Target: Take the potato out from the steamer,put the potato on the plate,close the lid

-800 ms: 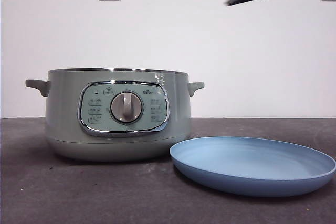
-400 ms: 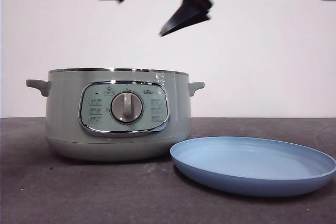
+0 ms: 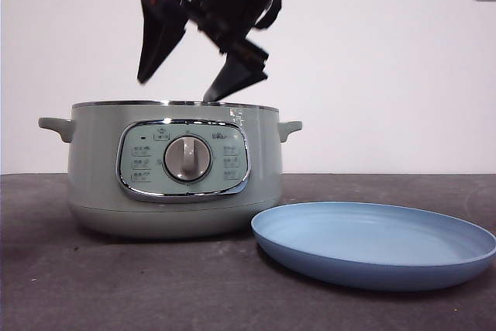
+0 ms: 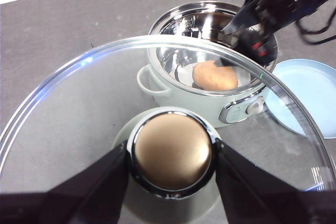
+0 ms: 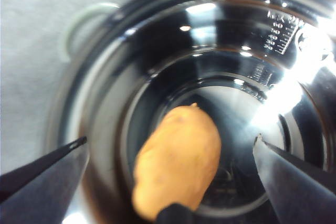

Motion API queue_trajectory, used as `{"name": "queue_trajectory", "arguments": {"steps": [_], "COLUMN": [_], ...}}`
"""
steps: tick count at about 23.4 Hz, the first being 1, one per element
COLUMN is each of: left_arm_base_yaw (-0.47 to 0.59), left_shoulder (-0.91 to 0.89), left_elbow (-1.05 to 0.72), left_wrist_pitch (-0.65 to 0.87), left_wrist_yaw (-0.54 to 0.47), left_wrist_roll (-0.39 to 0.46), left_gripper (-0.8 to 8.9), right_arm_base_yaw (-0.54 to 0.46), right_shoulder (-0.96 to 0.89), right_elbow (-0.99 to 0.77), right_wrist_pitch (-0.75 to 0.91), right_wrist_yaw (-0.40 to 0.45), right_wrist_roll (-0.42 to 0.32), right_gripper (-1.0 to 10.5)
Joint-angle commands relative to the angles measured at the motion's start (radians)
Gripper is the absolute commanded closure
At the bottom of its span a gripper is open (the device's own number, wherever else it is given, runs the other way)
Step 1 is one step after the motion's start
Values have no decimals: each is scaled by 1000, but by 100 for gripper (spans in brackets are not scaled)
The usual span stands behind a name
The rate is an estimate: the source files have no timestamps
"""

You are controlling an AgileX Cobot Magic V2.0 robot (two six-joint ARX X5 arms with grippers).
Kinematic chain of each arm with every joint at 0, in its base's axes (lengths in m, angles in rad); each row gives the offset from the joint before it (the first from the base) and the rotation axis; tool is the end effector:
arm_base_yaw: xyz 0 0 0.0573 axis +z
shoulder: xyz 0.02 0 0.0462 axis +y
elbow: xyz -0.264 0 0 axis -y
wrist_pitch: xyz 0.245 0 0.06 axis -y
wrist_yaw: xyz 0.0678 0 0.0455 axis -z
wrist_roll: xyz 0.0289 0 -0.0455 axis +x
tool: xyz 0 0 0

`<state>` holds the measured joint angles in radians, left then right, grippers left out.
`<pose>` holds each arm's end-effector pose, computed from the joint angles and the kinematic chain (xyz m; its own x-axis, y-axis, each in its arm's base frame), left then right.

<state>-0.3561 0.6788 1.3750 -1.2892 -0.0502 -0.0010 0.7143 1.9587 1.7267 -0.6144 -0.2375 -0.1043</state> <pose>0.0419 -0.0140 0.4184 0.7938 -0.2417 -0.5581 0.3087 0.9508 0.0272 0.3247 0.2905 0.2781 0.3325 0.5997 -0.7279 -0.8093 0.5777 0.1062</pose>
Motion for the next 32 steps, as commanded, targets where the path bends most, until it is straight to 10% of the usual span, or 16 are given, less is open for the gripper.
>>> {"name": "queue_trajectory", "arguments": {"steps": [1, 19, 26, 32], "left_arm_base_yaw": [2, 2, 2, 2], "left_shoulder": [-10, -10, -10, -10], "left_elbow": [8, 8, 8, 8], "left_wrist_pitch": [47, 47, 46, 49], "left_wrist_yaw": [-2, 0, 0, 1], "left_wrist_roll": [-7, -6, -3, 1], "left_gripper": [822, 822, 822, 822], "right_arm_base_yaw": [7, 16, 16, 13], "right_shoulder": [35, 127, 127, 92], "right_elbow": [0, 0, 0, 1], "right_wrist_pitch": [23, 8, 6, 6], "right_wrist_yaw": [5, 10, 0, 10], "right_wrist_roll": [-9, 2, 2, 10], "right_gripper": [350, 493, 969, 963]}}
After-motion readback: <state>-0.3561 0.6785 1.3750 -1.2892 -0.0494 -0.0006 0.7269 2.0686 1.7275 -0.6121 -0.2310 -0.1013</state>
